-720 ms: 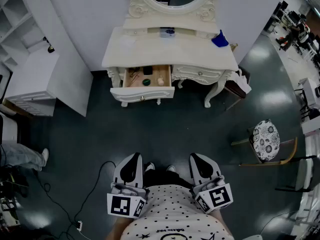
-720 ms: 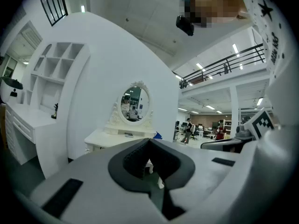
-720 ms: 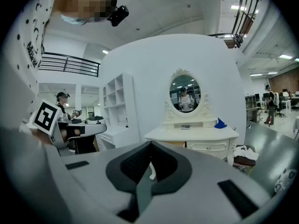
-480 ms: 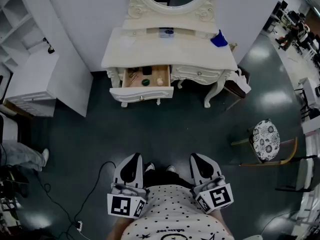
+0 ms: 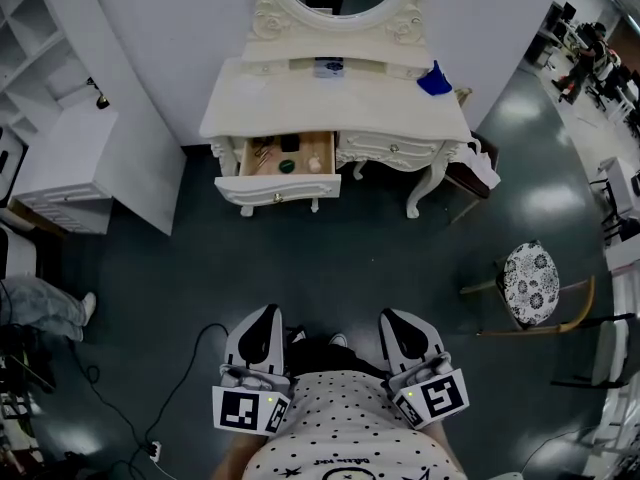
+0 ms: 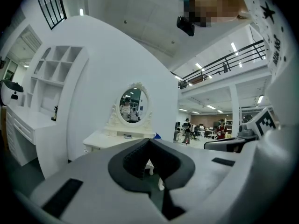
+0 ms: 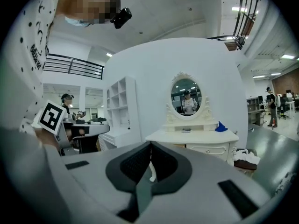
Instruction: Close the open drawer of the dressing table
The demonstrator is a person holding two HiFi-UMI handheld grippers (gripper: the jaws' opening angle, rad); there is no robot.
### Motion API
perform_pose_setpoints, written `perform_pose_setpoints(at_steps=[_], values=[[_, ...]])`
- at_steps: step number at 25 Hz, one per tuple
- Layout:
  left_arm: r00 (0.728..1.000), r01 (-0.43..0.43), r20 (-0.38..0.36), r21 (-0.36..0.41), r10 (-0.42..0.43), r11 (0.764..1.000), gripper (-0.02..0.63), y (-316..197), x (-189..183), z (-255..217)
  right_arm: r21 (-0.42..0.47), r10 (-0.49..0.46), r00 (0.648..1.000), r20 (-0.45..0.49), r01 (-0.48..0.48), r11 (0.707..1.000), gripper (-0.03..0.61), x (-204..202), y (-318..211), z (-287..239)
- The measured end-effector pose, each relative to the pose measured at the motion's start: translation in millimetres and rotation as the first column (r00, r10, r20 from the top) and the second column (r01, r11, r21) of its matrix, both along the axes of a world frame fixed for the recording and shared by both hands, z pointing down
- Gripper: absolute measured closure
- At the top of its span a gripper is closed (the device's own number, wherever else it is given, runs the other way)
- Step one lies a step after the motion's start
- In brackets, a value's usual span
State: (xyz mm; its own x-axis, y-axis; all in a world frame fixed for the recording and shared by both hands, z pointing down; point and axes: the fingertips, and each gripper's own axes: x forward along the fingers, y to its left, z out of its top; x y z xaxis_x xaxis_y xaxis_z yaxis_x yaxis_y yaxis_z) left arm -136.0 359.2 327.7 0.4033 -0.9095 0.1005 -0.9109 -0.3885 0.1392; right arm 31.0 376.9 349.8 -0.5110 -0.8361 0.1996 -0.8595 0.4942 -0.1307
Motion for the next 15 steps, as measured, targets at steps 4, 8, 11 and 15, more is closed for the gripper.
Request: perform_pose_setpoints(at_steps=[4,8,11,15], values=[[1.000,0.006,-0.002,-0.003,-0.006,1.000,0.603,-3,6,2,-0.006,-0.007,1.000,-0.001,0.007,1.000,0.569,6,2,6],[1.000,0.010,0.007,-0.021,-0.010,1.000,0.602,-10,7,6,-0.031,0.012,1.000,0.013,-0.012,0.999,0.569,15,-5,12],[1.000,0.015,0.007,-0.027,-0.015,1.000,0.603,-24,6,7,-0.053,0.024,0.999,0.026,-0.022,0.998,0.569,18,-18,17],[1.000,0.006,0.007,-0.022,-0.006,1.000,0.603,-56,5,10,-0.063,0.023,1.000,0.015,-0.022,0.998,0.569,15,-46,22]])
